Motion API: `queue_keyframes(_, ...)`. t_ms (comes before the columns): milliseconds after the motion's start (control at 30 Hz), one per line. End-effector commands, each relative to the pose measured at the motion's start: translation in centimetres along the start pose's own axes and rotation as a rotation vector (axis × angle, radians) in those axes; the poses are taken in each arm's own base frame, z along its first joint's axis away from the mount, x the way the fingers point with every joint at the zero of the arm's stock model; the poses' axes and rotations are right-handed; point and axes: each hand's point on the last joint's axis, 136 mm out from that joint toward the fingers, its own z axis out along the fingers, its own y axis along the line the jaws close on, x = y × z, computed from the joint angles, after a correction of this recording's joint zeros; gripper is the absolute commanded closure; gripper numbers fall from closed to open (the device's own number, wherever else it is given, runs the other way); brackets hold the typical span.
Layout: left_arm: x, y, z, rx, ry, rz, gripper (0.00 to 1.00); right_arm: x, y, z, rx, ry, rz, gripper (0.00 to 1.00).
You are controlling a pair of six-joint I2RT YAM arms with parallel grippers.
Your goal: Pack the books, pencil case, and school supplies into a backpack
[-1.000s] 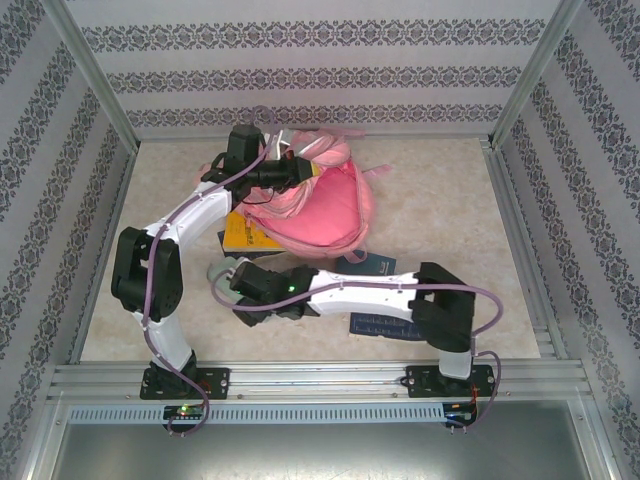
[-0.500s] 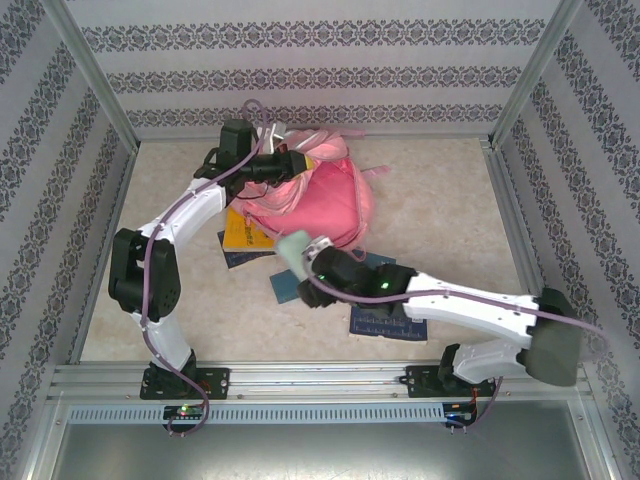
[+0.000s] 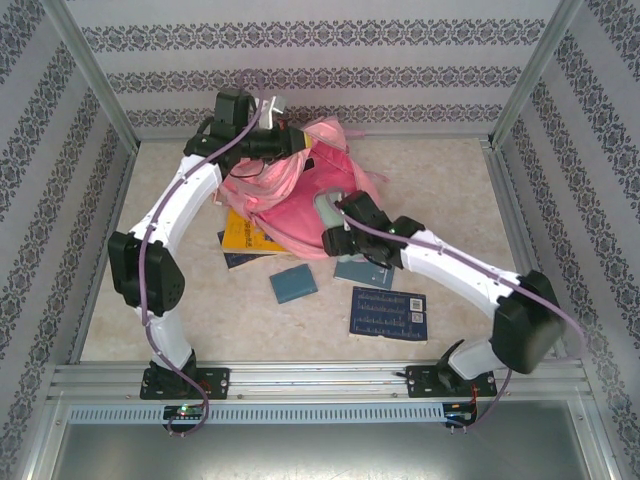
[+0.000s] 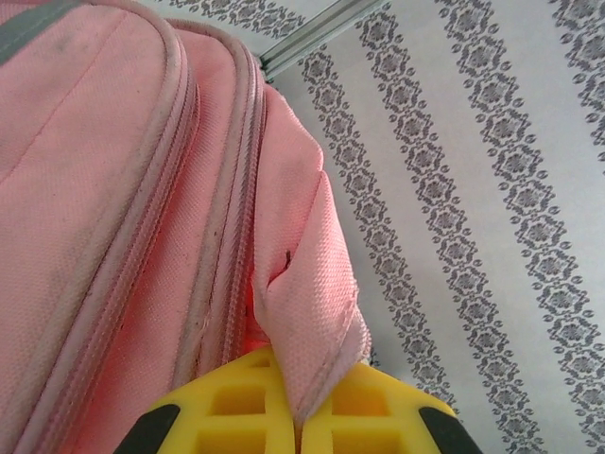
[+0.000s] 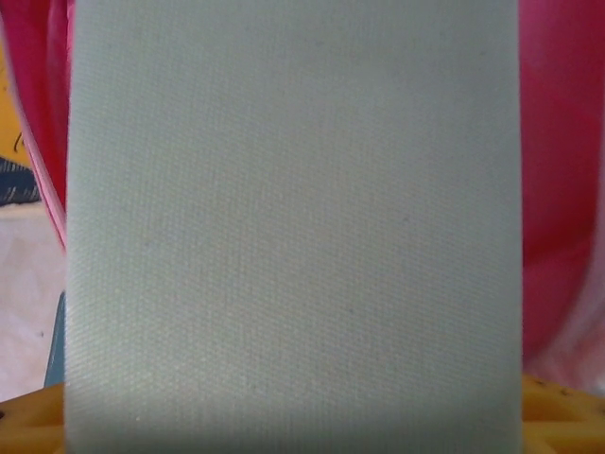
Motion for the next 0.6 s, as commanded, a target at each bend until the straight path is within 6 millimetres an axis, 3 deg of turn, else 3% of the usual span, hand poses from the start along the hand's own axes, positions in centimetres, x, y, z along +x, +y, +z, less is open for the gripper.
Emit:
queue_keyframes(0,-0.9,-3.9,-0.8,0.035,-0.004,0.148,1.0,-2.4,2.0,0.4,-0.08,0.011,-0.056,0.34)
queue_keyframes(167,-0.3,-5.8,1.0,0.035,0.07,0.201,1.0,-4.0,3.7,3.7,-0.122,0.093,-0.158,0.34)
queue_keyframes(333,0.1,-8.2,2.2,0.066,0.109,0.232,1.0,-5.2,2.7,7.7,-0.023,0.139,-0.296,0.33)
queue_keyframes(567,-0.4,-10.6,2.0,0.16,0.09,0.212,1.0,-6.6,2.1,10.4,0.094,0.111,-0.472,0.28)
